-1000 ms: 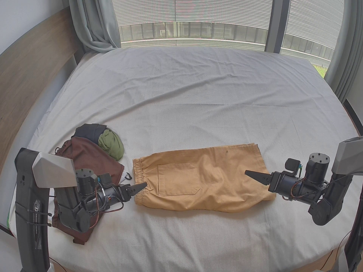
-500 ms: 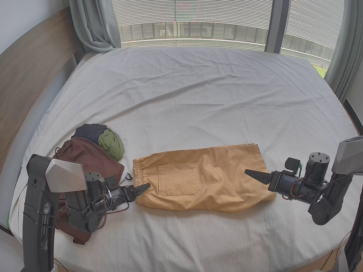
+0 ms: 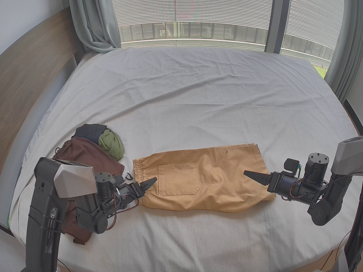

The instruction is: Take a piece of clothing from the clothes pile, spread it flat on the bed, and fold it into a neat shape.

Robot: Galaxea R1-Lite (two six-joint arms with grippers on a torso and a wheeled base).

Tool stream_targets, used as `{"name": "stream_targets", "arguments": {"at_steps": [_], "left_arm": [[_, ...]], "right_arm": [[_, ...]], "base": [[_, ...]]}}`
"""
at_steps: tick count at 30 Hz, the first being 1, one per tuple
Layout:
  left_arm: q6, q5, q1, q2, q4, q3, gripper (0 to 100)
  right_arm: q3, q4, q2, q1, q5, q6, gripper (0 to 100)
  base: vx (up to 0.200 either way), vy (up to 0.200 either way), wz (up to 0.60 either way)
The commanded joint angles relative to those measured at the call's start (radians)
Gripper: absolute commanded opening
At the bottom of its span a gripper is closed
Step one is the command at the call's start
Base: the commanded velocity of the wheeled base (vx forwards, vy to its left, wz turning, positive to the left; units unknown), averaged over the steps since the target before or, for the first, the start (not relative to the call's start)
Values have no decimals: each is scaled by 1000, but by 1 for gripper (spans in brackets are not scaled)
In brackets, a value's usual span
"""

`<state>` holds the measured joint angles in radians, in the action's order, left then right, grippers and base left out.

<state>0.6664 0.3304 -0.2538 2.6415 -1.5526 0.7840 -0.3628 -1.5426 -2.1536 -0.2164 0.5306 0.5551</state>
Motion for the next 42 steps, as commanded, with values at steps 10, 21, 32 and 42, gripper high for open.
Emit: {"name": "stream_targets", "arguments": {"at_steps": [10, 21, 32, 42], "left_arm": [[42, -19, -21, 2, 0, 9, 0], [117, -24, -19, -41, 0, 0, 0], [183, -16, -13, -120, -1, -26, 0], [179, -17, -4, -126, -3, -31, 0]], "right_arm": [[-1, -1, -3, 0, 0, 0, 100], [-18, -1, -75, 17, -9, -7, 100], [-15, -1, -215, 38, -4, -70, 100], [-18, -1, -304, 32, -12, -129, 100]], "base": [[0, 0, 0], [0, 0, 0], [0, 0, 0], [0, 0, 0]]}}
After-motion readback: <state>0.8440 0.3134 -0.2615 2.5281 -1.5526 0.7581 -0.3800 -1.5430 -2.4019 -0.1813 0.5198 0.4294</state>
